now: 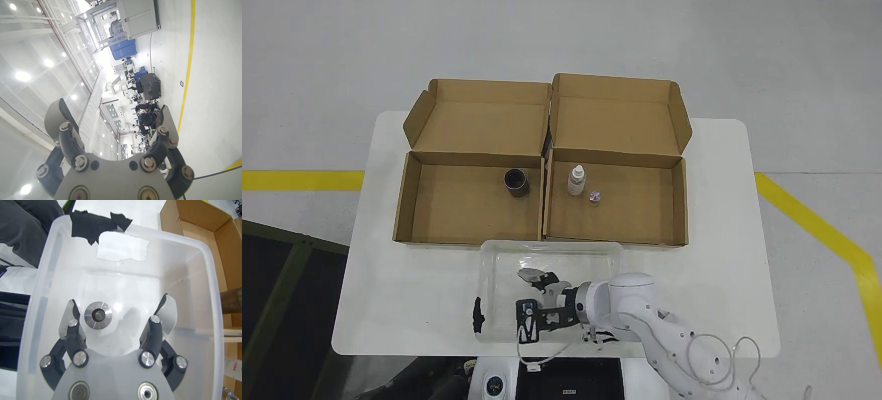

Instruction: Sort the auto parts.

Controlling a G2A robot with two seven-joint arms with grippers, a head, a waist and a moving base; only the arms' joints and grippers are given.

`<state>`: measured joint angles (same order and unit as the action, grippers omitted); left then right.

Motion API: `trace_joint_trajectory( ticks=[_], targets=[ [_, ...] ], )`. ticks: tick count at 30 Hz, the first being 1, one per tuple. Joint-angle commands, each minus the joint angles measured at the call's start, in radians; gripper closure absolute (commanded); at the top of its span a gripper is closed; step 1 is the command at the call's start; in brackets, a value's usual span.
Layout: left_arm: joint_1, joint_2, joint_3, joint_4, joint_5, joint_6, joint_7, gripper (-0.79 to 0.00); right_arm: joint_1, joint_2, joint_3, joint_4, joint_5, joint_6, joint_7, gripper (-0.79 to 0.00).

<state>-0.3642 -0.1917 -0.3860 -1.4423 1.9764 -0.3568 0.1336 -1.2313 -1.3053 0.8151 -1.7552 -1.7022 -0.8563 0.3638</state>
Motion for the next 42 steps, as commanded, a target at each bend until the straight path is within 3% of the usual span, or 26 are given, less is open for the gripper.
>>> trace_joint_trajectory(
  ticks=[1, 5, 8, 11, 19, 20, 22, 42],
  targets=[
    [0.000, 0.000, 0.000, 0.000, 0.000, 0.000, 0.000, -0.785, 0.003, 0.001, -0.001, 0.011, 0.000, -0.001, 0.002, -0.683],
    [0.000, 0.000, 0.000, 0.000, 0.000, 0.000, 0.000, -0.785, 0.011, 0.002, -0.003, 0.029, 0.005, 0.000, -0.001, -0.646],
    [0.000, 0.000, 0.000, 0.000, 0.000, 0.000, 0.000, -0.785, 0.016, 0.003, -0.006, 0.037, 0.008, -0.002, -0.003, -0.542],
    [0.000, 0.000, 0.000, 0.000, 0.000, 0.000, 0.000, -0.785, 0.021, 0.004, -0.009, 0.049, 0.014, -0.004, -0.004, -0.379],
    [0.000, 0.000, 0.000, 0.000, 0.000, 0.000, 0.000, -0.785, 0.037, 0.005, -0.019, 0.076, 0.025, -0.002, -0.003, -0.256],
    [0.000, 0.000, 0.000, 0.000, 0.000, 0.000, 0.000, -0.785, 0.039, 0.005, -0.020, 0.077, 0.027, -0.003, -0.003, -0.212],
    [0.000, 0.000, 0.000, 0.000, 0.000, 0.000, 0.000, -0.785, 0.042, 0.006, -0.022, 0.079, 0.031, -0.002, -0.004, 0.000],
    [0.000, 0.000, 0.000, 0.000, 0.000, 0.000, 0.000, -0.785, 0.055, 0.012, 0.008, -0.027, 0.132, 0.033, -0.055, 0.000]
  ],
)
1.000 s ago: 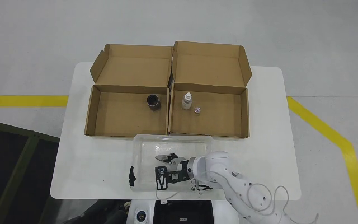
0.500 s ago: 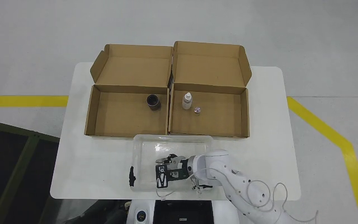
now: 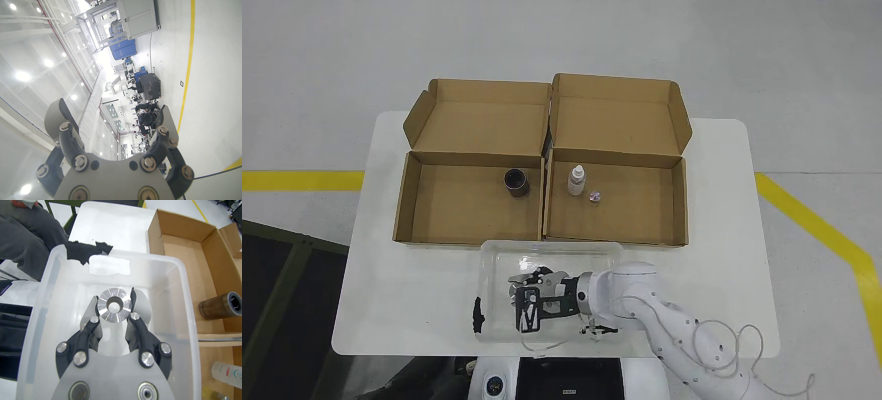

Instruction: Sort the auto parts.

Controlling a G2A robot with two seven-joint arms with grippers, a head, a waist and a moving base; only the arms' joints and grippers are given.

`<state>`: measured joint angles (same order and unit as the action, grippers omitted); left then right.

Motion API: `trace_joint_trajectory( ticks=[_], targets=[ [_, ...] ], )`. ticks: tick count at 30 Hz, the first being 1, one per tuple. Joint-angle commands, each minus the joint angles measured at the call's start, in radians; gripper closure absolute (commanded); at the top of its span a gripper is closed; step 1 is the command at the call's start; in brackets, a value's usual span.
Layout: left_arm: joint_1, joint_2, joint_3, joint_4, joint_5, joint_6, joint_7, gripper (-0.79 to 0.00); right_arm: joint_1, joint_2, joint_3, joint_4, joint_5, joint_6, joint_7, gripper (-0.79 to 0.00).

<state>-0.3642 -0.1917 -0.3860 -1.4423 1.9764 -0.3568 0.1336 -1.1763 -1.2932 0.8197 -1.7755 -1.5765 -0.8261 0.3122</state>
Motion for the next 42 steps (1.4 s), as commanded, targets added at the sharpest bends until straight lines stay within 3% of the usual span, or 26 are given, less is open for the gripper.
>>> trace_joint_trajectory(
  ticks=[1, 22, 42],
  targets=[
    [0.000, 0.000, 0.000, 0.000, 0.000, 0.000, 0.000, -0.785, 0.001, 0.001, 0.007, -0.015, 0.010, 0.007, -0.005, 0.000],
    [0.000, 0.000, 0.000, 0.000, 0.000, 0.000, 0.000, -0.785, -0.022, 0.020, 0.110, -0.184, 0.163, 0.044, -0.128, 0.000],
    [0.000, 0.000, 0.000, 0.000, 0.000, 0.000, 0.000, -0.785, -0.044, 0.035, 0.185, -0.170, 0.246, 0.093, -0.240, 0.000]
  ],
)
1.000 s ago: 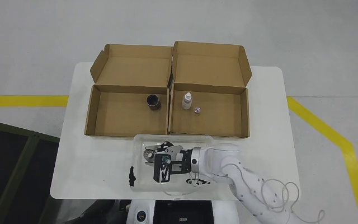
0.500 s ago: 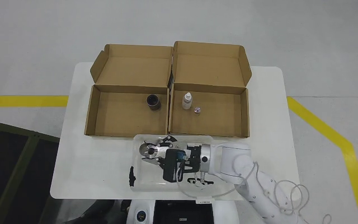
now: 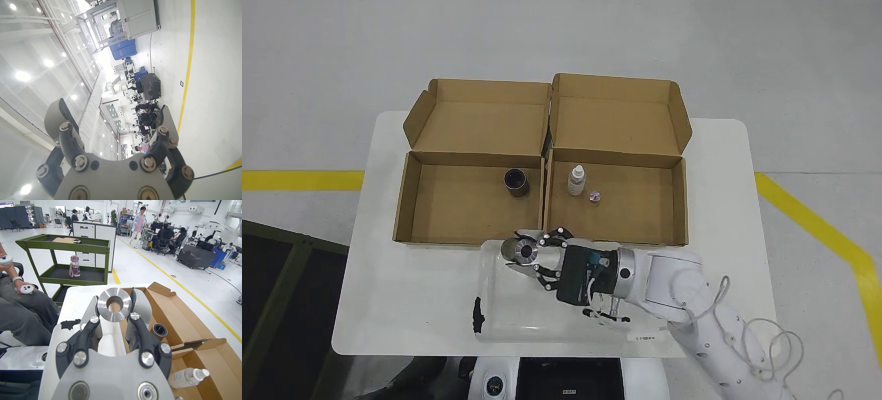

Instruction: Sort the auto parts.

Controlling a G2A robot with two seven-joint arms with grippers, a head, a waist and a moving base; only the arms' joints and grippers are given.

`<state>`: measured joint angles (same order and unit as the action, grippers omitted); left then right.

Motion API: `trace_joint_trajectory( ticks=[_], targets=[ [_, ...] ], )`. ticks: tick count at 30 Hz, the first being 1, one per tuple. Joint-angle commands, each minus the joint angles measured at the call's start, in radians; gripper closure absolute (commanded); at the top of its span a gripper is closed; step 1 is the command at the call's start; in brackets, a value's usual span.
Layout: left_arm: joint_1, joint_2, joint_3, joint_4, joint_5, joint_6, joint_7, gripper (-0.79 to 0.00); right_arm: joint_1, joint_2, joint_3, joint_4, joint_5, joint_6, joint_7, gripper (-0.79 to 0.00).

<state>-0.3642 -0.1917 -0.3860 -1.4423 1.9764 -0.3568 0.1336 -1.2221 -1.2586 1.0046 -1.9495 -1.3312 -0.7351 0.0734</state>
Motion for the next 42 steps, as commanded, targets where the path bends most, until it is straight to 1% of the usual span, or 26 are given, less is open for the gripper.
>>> trace_joint_trajectory(
  ticks=[1, 10, 17, 23, 30, 42],
  targets=[
    [0.000, 0.000, 0.000, 0.000, 0.000, 0.000, 0.000, -0.785, 0.006, 0.000, 0.001, 0.009, 0.002, 0.005, -0.002, 0.000],
    [0.000, 0.000, 0.000, 0.000, 0.000, 0.000, 0.000, -0.785, 0.053, -0.006, -0.026, 0.054, -0.004, 0.027, 0.003, 0.000],
    [0.000, 0.000, 0.000, 0.000, 0.000, 0.000, 0.000, -0.785, 0.115, -0.014, -0.059, 0.116, -0.024, 0.042, 0.052, 0.000],
    [0.000, 0.000, 0.000, 0.000, 0.000, 0.000, 0.000, -0.785, 0.195, -0.028, -0.103, 0.182, -0.037, 0.055, 0.118, 0.000],
    [0.000, 0.000, 0.000, 0.000, 0.000, 0.000, 0.000, -0.785, 0.298, -0.053, -0.170, 0.269, -0.022, 0.061, 0.196, 0.000],
    [0.000, 0.000, 0.000, 0.000, 0.000, 0.000, 0.000, -0.785, 0.468, -0.114, -0.296, 0.456, 0.019, 0.094, 0.299, 0.000]
  ],
)
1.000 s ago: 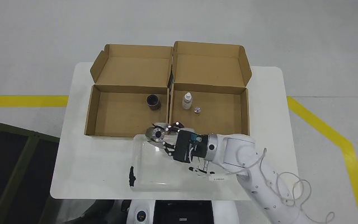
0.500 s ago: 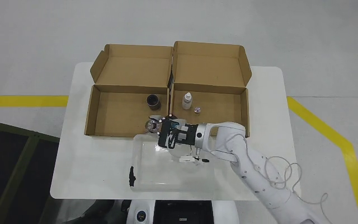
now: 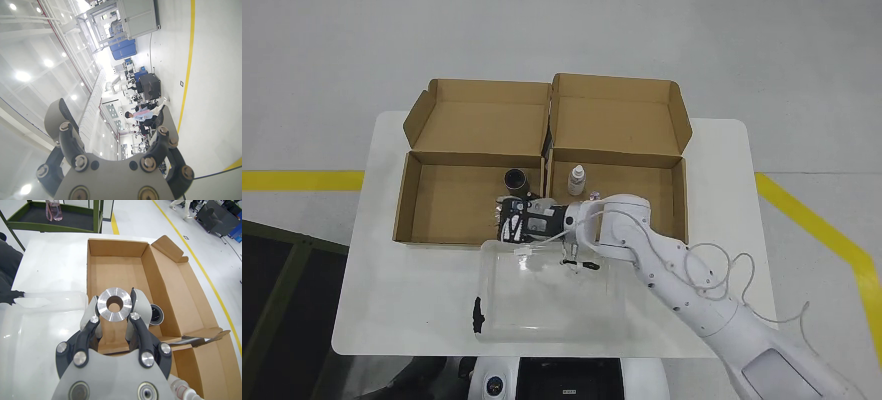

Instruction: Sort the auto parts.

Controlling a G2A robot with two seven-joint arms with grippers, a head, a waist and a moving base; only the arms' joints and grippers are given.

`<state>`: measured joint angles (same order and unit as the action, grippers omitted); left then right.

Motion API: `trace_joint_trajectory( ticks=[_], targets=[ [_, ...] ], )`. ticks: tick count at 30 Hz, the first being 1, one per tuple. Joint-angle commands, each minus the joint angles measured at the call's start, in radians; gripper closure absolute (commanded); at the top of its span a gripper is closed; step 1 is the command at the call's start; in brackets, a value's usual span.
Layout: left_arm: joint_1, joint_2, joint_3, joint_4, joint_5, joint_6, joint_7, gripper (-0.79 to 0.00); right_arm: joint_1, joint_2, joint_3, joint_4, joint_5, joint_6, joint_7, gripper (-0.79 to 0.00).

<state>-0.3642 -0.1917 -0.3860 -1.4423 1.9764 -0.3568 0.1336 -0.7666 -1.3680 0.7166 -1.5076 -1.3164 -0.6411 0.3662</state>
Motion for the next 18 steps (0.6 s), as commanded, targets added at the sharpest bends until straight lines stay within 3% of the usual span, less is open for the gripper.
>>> trace_joint_trajectory(
  ticks=[1, 18],
  targets=[
    [0.000, 0.000, 0.000, 0.000, 0.000, 0.000, 0.000, -0.785, 0.024, -0.010, -0.016, 0.027, 0.008, 0.002, 0.014, 0.000],
    [0.000, 0.000, 0.000, 0.000, 0.000, 0.000, 0.000, -0.785, 0.137, -0.093, -0.149, 0.224, 0.005, 0.057, 0.105, 0.000]
  ],
)
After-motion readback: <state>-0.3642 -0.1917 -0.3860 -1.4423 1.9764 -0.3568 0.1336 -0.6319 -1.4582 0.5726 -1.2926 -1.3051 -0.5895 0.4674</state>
